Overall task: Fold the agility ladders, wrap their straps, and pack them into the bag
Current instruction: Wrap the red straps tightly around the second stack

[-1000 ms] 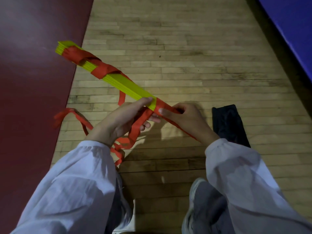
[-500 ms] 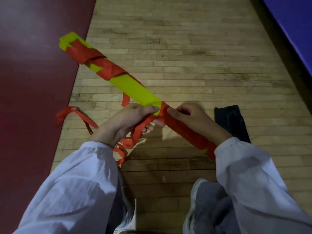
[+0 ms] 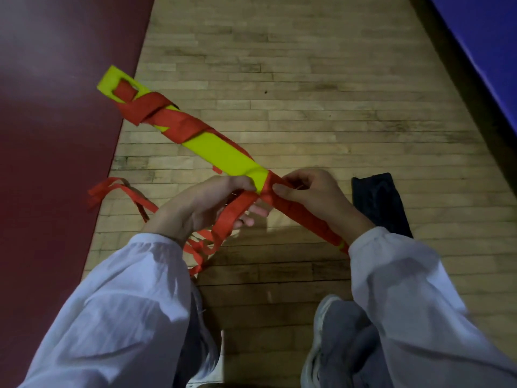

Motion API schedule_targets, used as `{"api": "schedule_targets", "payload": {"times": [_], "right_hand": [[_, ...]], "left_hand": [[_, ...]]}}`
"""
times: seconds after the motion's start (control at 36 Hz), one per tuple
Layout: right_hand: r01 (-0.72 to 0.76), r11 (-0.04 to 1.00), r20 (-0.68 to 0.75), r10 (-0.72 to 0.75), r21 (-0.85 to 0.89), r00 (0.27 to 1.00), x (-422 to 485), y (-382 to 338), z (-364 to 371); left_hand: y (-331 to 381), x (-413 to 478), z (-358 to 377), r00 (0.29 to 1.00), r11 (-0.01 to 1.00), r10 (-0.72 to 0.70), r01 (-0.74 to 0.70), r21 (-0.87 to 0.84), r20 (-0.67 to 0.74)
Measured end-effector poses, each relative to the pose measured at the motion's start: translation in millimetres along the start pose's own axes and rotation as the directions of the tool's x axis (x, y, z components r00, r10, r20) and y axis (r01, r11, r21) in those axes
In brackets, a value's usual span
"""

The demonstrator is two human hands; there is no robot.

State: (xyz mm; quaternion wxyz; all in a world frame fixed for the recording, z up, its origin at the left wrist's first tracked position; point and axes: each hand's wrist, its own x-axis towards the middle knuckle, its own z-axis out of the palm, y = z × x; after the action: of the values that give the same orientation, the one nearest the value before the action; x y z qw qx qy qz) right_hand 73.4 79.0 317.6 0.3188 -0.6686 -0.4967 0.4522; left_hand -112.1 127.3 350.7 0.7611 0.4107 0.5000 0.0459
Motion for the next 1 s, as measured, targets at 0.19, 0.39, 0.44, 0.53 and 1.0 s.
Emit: {"api": "schedule_targets", "payload": {"times": [0.19, 0.39, 0.44, 0.53, 1.0], "right_hand": [[0.030, 0.998, -0.115, -0.036, -0.053, 0.993, 0, 2, 5], [0.097, 0.989, -0.199, -0.117, -0.108, 0.973, -7, -5, 14], [0.106, 0.984, -0.196, -0.134, -0.144, 0.971, -8, -6, 16], [0.121, 0.980, -0.175, -0.148, -0.156, 0.973, -9, -6, 17], [0.071, 0.997, 0.009, -0.071, -0.038, 0.997, -4, -6, -4]], "left_hand": [[1, 3, 3, 0.995, 0.996, 0.088, -0.087, 0.029, -0.045], [0, 6, 3, 0.984, 0.991, 0.130, -0.128, 0.026, -0.122], [-1, 7, 2, 0.983, 0.992, 0.128, -0.125, 0.032, -0.134], [-2, 10, 1, 0.985, 0.993, 0.111, -0.107, 0.042, -0.131], [-4, 4, 4, 0.969, 0.984, 0.170, -0.158, 0.079, -0.181]]}}
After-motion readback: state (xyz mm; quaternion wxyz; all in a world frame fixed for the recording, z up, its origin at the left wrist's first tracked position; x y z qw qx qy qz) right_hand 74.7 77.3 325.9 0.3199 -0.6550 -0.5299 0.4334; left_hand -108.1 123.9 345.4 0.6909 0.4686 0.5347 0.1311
